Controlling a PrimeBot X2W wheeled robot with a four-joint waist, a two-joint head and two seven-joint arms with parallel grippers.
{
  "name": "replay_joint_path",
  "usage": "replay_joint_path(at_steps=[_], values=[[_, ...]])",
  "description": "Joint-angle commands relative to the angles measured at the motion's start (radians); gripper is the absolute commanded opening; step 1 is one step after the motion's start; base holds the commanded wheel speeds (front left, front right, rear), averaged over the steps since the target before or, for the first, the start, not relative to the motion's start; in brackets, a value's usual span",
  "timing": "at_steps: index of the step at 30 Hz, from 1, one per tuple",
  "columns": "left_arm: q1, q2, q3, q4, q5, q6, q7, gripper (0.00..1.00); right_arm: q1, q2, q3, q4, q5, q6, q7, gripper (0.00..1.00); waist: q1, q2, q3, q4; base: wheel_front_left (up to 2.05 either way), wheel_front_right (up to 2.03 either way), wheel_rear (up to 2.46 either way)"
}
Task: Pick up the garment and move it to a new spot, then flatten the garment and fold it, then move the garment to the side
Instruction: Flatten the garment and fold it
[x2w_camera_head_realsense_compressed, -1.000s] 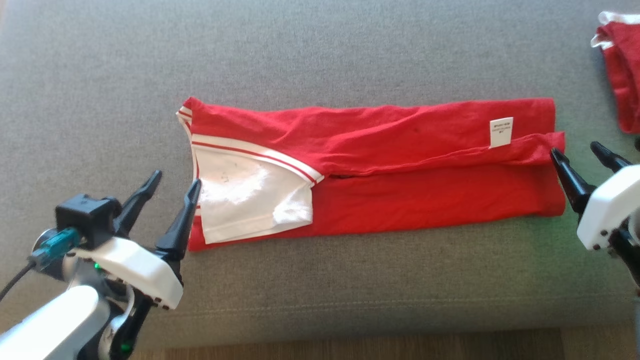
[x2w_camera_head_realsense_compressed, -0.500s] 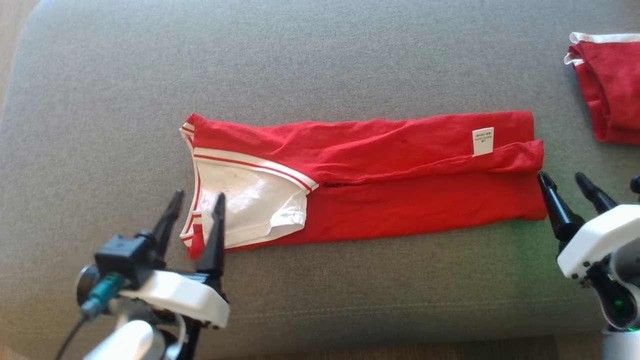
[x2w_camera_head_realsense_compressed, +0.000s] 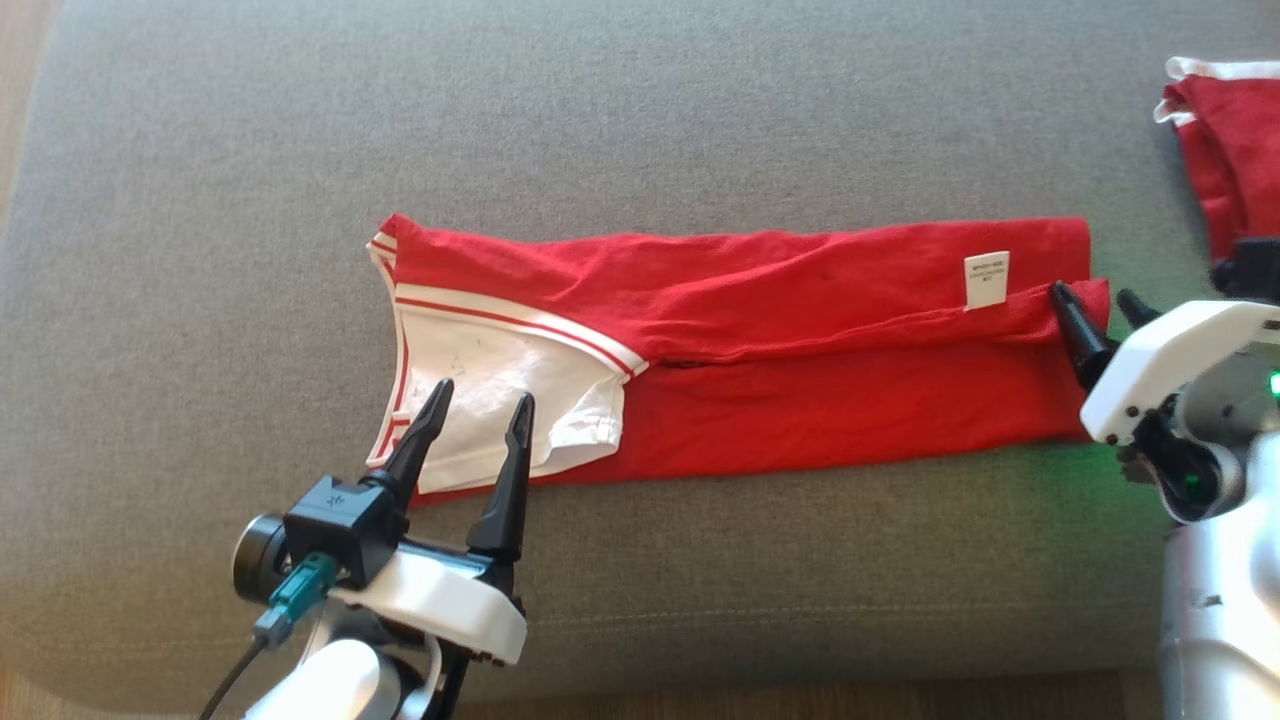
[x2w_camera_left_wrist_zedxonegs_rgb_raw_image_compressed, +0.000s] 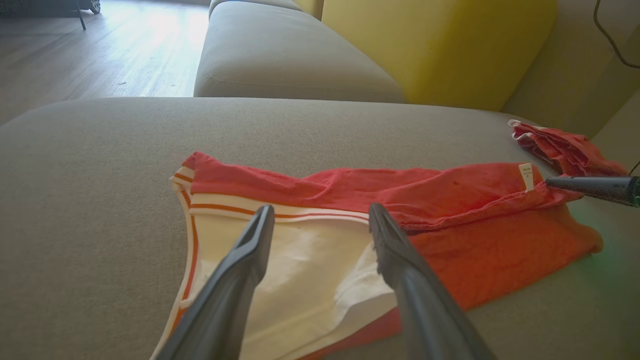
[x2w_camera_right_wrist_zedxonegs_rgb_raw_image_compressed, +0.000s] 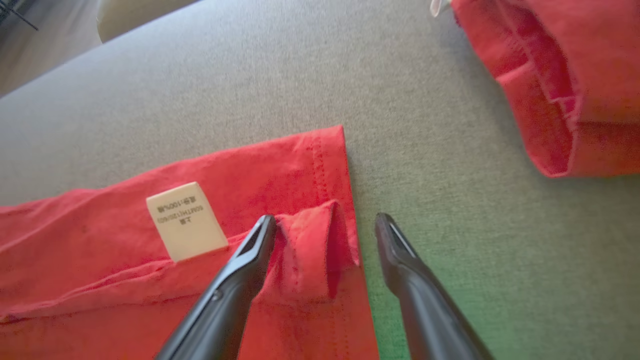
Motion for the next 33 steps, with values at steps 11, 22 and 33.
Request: replay_joint_path(at_steps=[11,22,33], values=[[-0.046,-0.034,0.066,0.018,0.042,-0.055,-0.012,1.00,-0.054,-0.038,0.040,0.068,-0.073,0.000,0.080,1.00,0.0000,0.0000,0.035,0.018,0.00,0.00,0.00],[-0.033,-0.067,0.108,0.040,0.072,-0.101,-0.012,1.00,0.124,-0.039,0.055,-0.123,0.002,0.000,0.196,1.00,0.0000,0.0000,0.041,0.025,0.00,0.00,0.00],[-0.028,-0.086,0.140,0.047,0.103,-0.139,-0.012,1.00,0.132,-0.023,0.053,-0.155,0.016,0.000,0.170,0.00,0.0000,0.0000,0.026,0.021,0.00,0.00,0.00]])
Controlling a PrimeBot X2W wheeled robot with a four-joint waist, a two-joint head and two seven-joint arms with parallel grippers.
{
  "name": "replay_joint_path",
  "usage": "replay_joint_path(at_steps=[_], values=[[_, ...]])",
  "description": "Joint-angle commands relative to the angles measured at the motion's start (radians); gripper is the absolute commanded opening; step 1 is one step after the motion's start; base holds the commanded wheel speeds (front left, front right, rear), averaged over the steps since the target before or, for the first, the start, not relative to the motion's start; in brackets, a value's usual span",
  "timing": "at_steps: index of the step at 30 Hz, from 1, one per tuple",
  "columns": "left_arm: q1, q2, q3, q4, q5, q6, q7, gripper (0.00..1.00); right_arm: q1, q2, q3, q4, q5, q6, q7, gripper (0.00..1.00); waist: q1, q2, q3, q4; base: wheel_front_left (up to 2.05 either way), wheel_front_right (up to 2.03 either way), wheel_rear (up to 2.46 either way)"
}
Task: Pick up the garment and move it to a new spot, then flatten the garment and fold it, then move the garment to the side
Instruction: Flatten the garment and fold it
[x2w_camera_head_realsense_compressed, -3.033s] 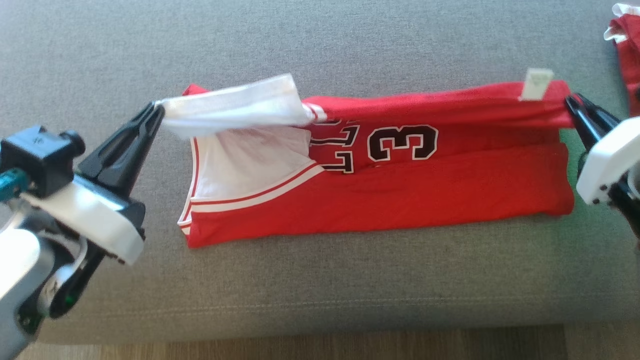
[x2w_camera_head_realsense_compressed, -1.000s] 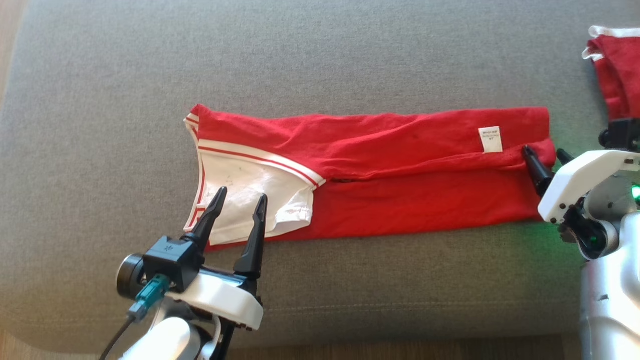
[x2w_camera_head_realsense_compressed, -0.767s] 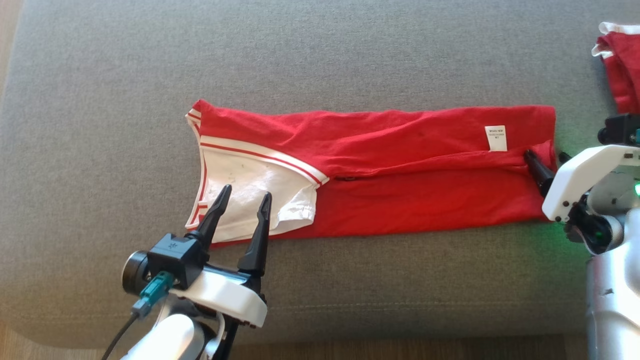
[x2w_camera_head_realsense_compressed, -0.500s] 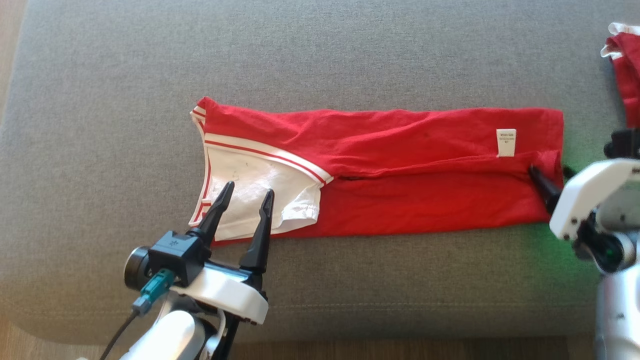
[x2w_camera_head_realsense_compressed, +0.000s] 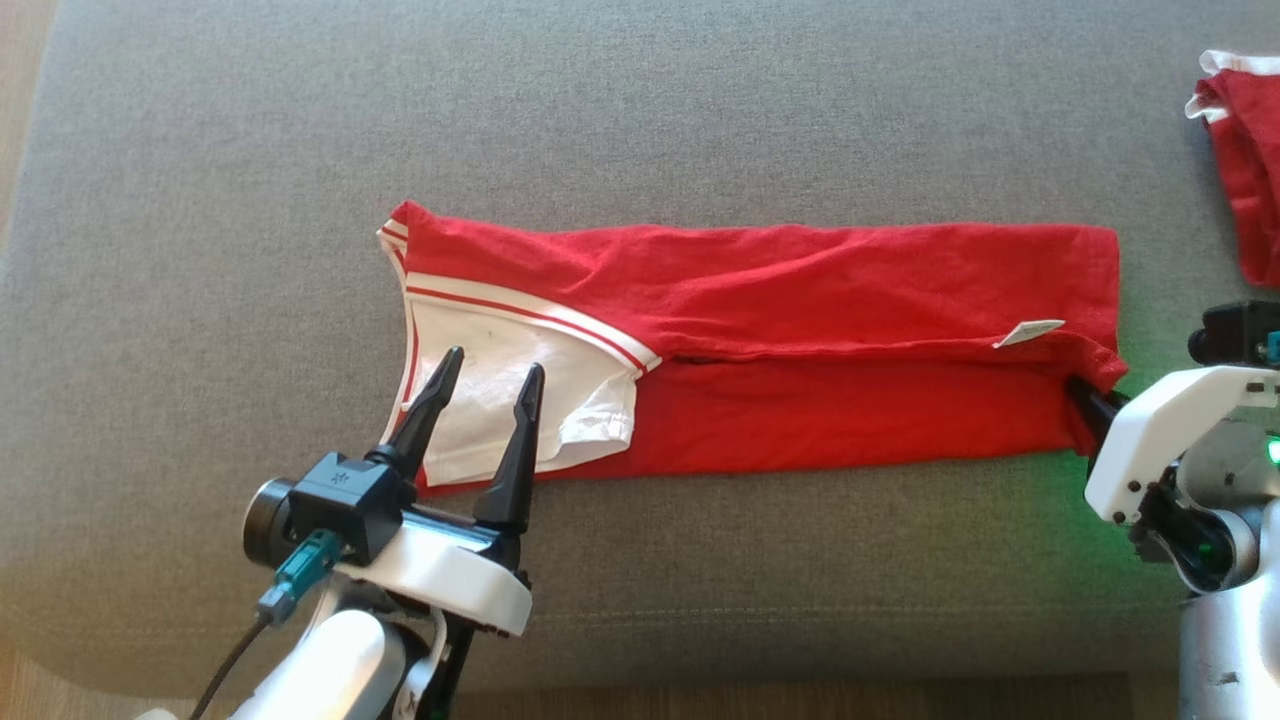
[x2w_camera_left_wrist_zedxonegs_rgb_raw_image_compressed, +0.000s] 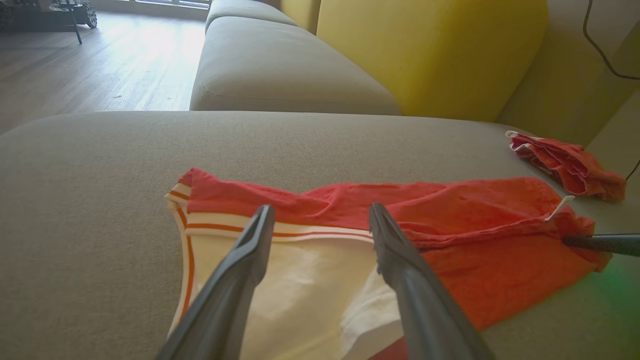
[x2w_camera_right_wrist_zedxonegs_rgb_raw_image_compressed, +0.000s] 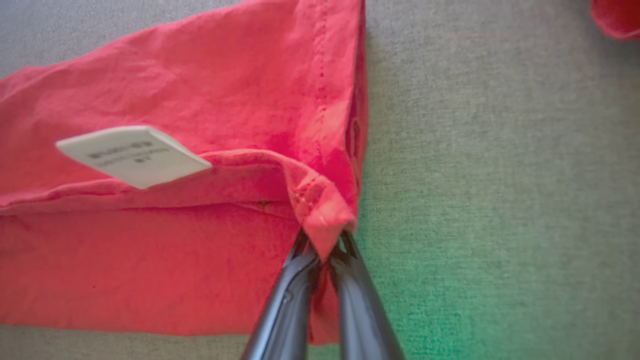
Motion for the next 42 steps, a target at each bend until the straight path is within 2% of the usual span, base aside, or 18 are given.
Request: replay_joint_path(at_steps=[1,12,16,19,26,31,36,42], values=[[-0.019,0.003,0.041,-0.026,0.010,-0.005,-0.012,1.00,-0.017,-0.009,0.014,-0.022,0.006,0.000,-0.012,0.00,0.0000,0.0000,-0.002,0.001,0.00,0.00,0.00],[0.011,-0.009,0.078,-0.018,0.025,-0.021,-0.012,1.00,-0.082,-0.088,-0.045,-0.029,0.003,0.000,-0.071,0.00,0.0000,0.0000,-0.020,-0.023,0.00,0.00,0.00],[0.016,-0.009,0.085,-0.015,0.027,-0.026,-0.012,1.00,-0.099,-0.117,-0.020,-0.094,0.019,0.000,-0.058,0.00,0.0000,0.0000,-0.034,-0.037,0.00,0.00,0.00],[0.020,-0.009,0.086,-0.013,0.027,-0.026,-0.012,1.00,-0.098,-0.114,0.005,-0.138,0.035,0.000,-0.048,0.00,0.0000,0.0000,-0.041,-0.040,0.00,0.00,0.00],[0.032,-0.007,0.083,-0.004,0.022,-0.028,-0.012,1.00,-0.092,-0.087,0.134,-0.311,0.084,0.000,0.010,0.00,0.0000,0.0000,-0.071,-0.036,0.00,0.00,0.00],[0.034,-0.007,0.079,-0.006,0.018,-0.027,-0.009,1.00,-0.129,-0.052,0.245,-0.362,0.118,0.000,0.054,0.00,0.0000,0.0000,-0.084,-0.017,0.00,0.00,0.00],[0.034,-0.010,0.072,-0.006,0.011,-0.031,-0.005,1.00,-0.195,-0.023,0.366,-0.334,0.133,0.000,0.066,0.00,0.0000,0.0000,-0.080,0.019,0.00,0.00,0.00],[0.030,-0.023,0.056,0.006,0.006,-0.041,-0.005,1.00,-0.272,0.007,0.498,-0.211,0.144,0.000,0.052,0.00,0.0000,0.0000,-0.079,0.080,0.00,0.00,0.00]])
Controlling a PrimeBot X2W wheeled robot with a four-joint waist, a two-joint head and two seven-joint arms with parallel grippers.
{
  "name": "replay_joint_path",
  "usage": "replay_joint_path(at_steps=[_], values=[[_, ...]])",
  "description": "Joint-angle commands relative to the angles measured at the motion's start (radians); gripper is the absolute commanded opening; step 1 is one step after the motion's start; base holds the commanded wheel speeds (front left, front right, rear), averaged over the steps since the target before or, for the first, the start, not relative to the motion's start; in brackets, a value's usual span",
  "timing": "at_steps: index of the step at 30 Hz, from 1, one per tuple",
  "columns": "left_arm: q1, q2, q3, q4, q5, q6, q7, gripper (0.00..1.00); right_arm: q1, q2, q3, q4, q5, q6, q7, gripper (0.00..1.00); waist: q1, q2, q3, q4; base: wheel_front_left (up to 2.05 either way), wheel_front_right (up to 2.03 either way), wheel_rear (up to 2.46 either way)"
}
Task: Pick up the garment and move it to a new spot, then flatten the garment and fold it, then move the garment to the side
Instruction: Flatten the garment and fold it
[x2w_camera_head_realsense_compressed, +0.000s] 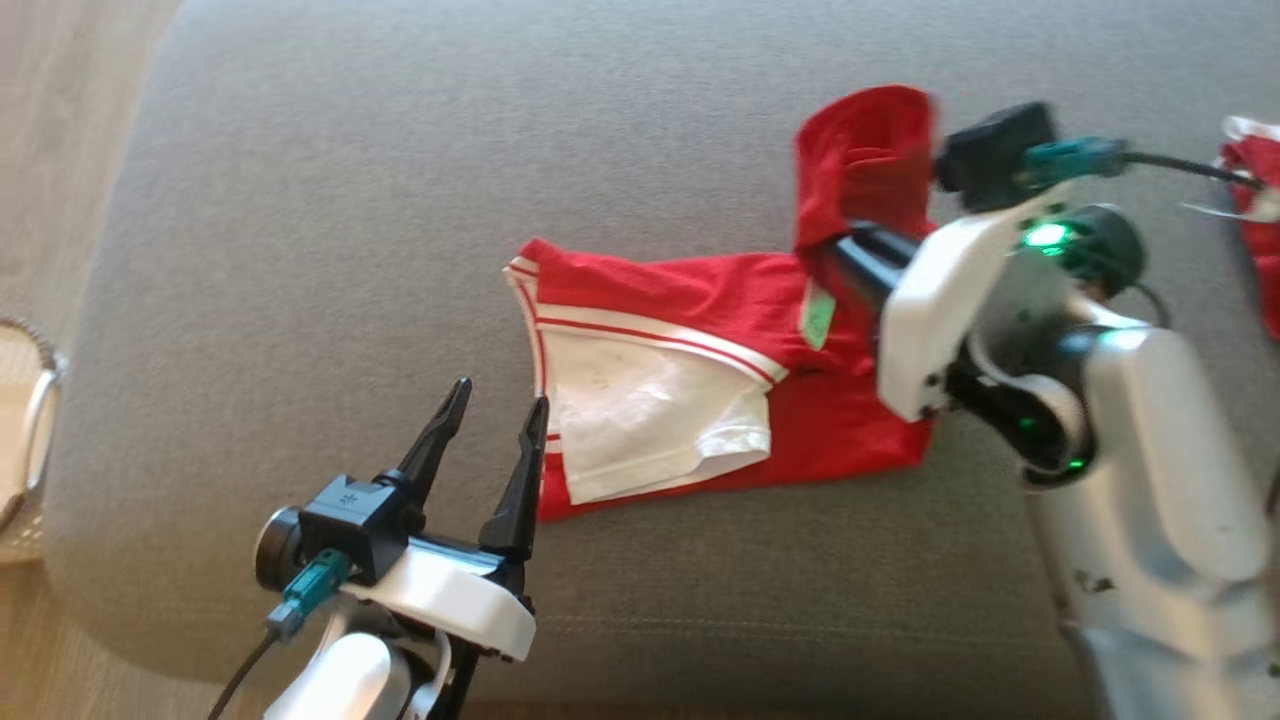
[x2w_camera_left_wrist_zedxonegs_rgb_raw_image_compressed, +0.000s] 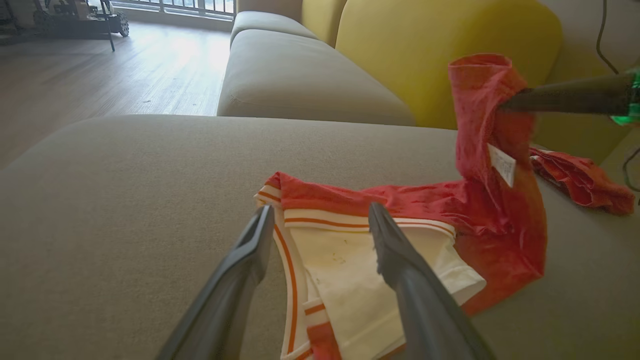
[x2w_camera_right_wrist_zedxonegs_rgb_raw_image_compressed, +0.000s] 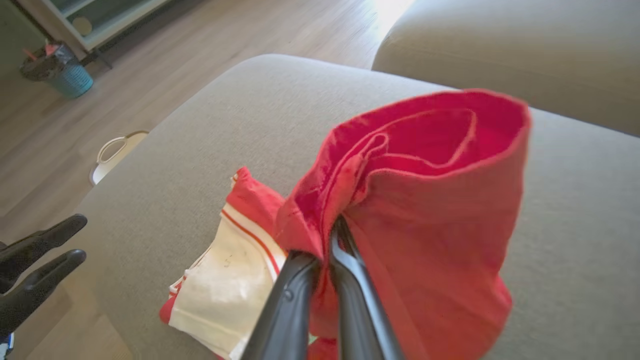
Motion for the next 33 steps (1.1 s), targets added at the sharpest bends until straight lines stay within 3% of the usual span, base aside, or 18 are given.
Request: replay_joint_path(at_steps=[1,10,31,32,33], values=[[-0.018,0.004,0.029,-0.024,-0.005,-0.003,-0.006,1.00,-0.042,0.022,0.036,-0.020,0.010,0.000,-0.013,0.00,0.0000,0.0000,0.001,0.027,0.00,0.00,0.00],[-0.009,-0.002,0.020,-0.005,-0.015,-0.016,-0.008,1.00,-0.061,0.033,0.195,0.133,0.084,0.000,-0.081,0.00,0.0000,0.0000,-0.006,0.092,0.00,0.00,0.00],[-0.017,-0.003,0.008,-0.009,-0.006,-0.011,-0.008,1.00,-0.163,0.034,0.483,0.479,0.289,0.000,-0.355,0.00,0.0000,0.0000,0.003,0.125,0.00,0.00,0.00],[-0.018,-0.004,0.006,-0.008,-0.006,-0.011,-0.007,1.00,-0.171,0.034,0.496,0.490,0.298,0.000,-0.368,0.27,0.0000,0.0000,0.004,0.127,0.00,0.00,0.00],[-0.019,-0.004,0.005,-0.007,-0.006,-0.011,-0.006,1.00,-0.178,0.034,0.509,0.502,0.307,0.000,-0.382,0.43,0.0000,0.0000,0.004,0.129,0.00,0.00,0.00]])
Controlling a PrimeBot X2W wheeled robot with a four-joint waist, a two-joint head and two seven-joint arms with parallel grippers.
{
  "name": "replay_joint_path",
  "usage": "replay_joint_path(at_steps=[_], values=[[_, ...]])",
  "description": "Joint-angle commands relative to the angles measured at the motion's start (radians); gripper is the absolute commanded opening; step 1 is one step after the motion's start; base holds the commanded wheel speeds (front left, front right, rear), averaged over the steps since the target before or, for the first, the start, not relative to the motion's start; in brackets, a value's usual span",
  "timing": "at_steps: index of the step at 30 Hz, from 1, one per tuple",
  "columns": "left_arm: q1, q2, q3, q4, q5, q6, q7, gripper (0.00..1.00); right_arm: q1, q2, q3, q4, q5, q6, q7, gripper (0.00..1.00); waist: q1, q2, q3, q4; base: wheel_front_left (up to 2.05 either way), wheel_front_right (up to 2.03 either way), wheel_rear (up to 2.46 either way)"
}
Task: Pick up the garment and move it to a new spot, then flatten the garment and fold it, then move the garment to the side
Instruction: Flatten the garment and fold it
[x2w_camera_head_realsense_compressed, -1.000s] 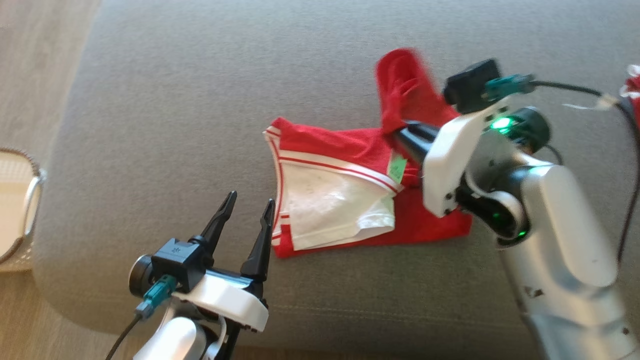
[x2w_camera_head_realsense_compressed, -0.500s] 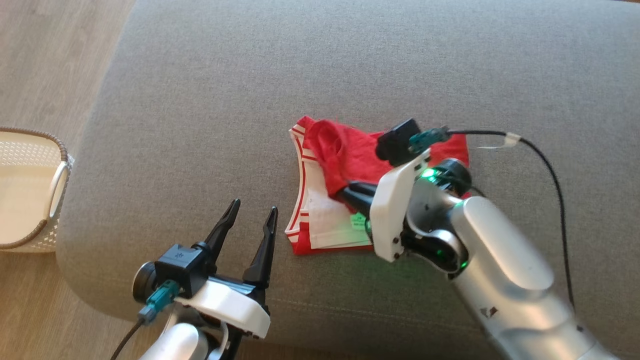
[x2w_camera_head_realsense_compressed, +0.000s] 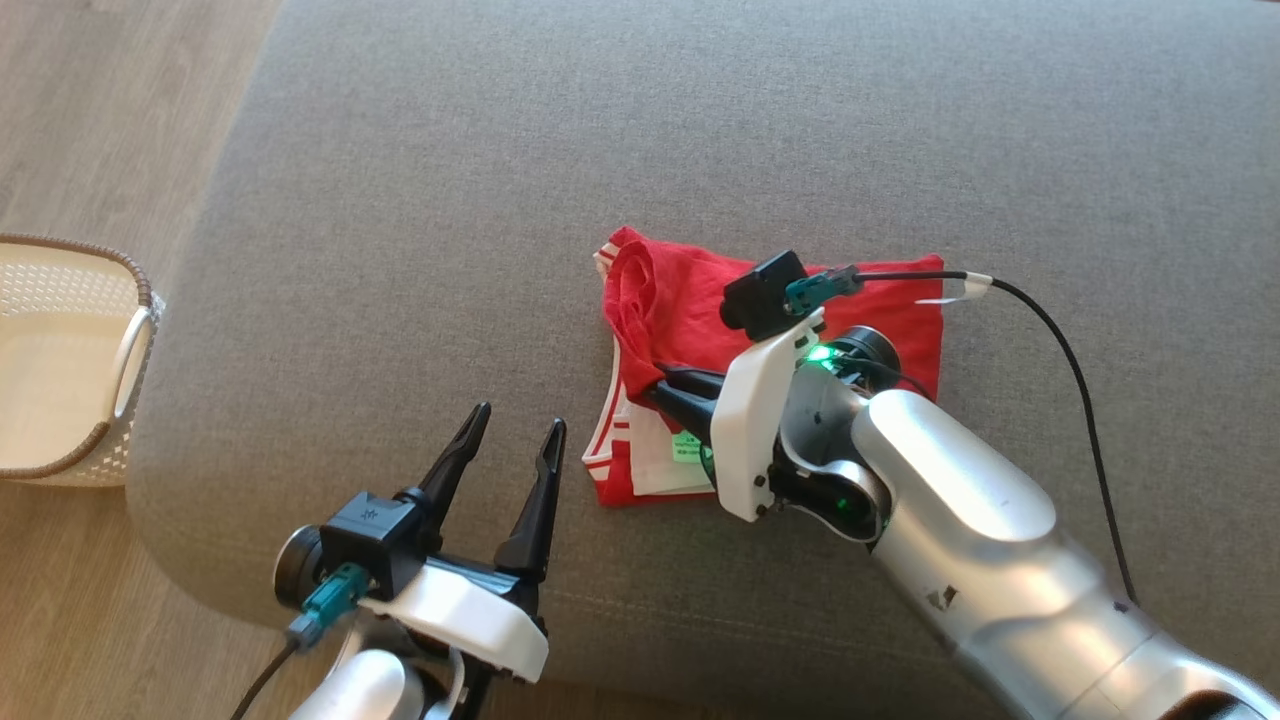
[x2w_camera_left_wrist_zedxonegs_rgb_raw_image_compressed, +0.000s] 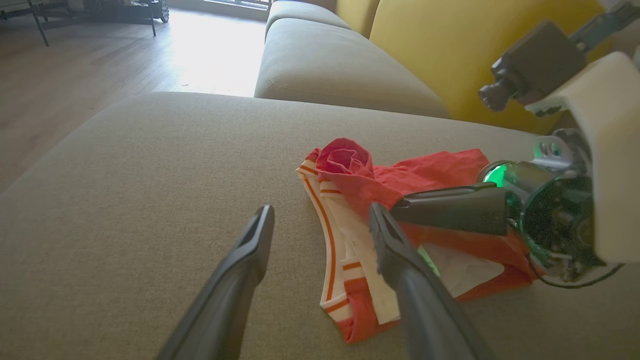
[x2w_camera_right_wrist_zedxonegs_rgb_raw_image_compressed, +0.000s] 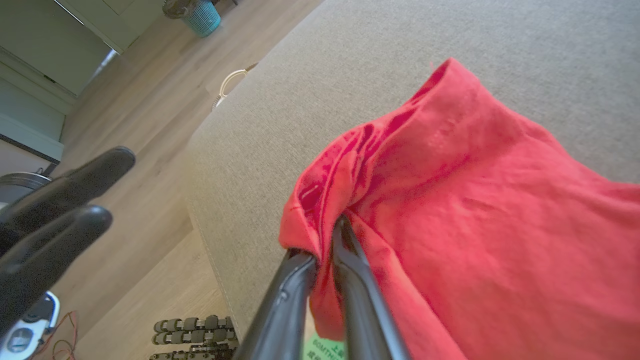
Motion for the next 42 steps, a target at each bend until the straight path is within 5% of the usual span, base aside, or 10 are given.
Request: replay_joint_path(at_steps=[1,2,10,17,26,33,42], values=[[-0.035,0.004,0.031,-0.025,0.004,0.001,-0.006,1.00,-0.038,0.022,0.022,-0.022,0.019,0.000,-0.026,0.80,0.0000,0.0000,-0.001,0.002,0.00,0.00,0.00],[-0.034,0.003,0.031,-0.023,0.003,0.001,-0.006,1.00,-0.040,0.022,0.033,-0.016,0.038,0.000,-0.041,1.00,0.0000,0.0000,-0.003,0.002,0.00,0.00,0.00],[-0.020,0.011,0.050,-0.027,-0.010,0.022,-0.006,1.00,-0.067,0.022,0.033,0.009,0.134,0.000,-0.181,1.00,0.0000,0.0000,-0.014,-0.043,0.00,0.00,0.00],[-0.014,0.025,0.101,-0.055,-0.020,0.055,-0.009,1.00,-0.086,0.017,-0.141,0.036,-0.056,0.000,-0.293,1.00,0.0000,0.0000,-0.013,-0.114,0.00,0.00,0.00],[0.027,-0.003,0.213,-0.075,-0.032,0.129,-0.013,1.00,0.097,-0.037,-0.401,-0.115,-0.259,0.000,-0.459,1.00,0.0000,0.0000,-0.078,-0.184,0.00,0.00,0.00],[0.089,-0.016,0.266,-0.091,0.004,0.121,-0.013,1.00,0.293,-0.062,-0.494,-0.220,-0.350,0.000,-0.562,1.00,0.0000,0.0000,-0.150,-0.210,0.00,0.00,0.00],[0.194,-0.069,0.365,-0.161,0.202,0.059,-0.014,1.00,0.530,-0.026,-0.616,-0.444,-0.534,0.000,-0.604,1.00,0.0000,0.0000,-0.195,-0.215,0.00,0.00,0.00]])
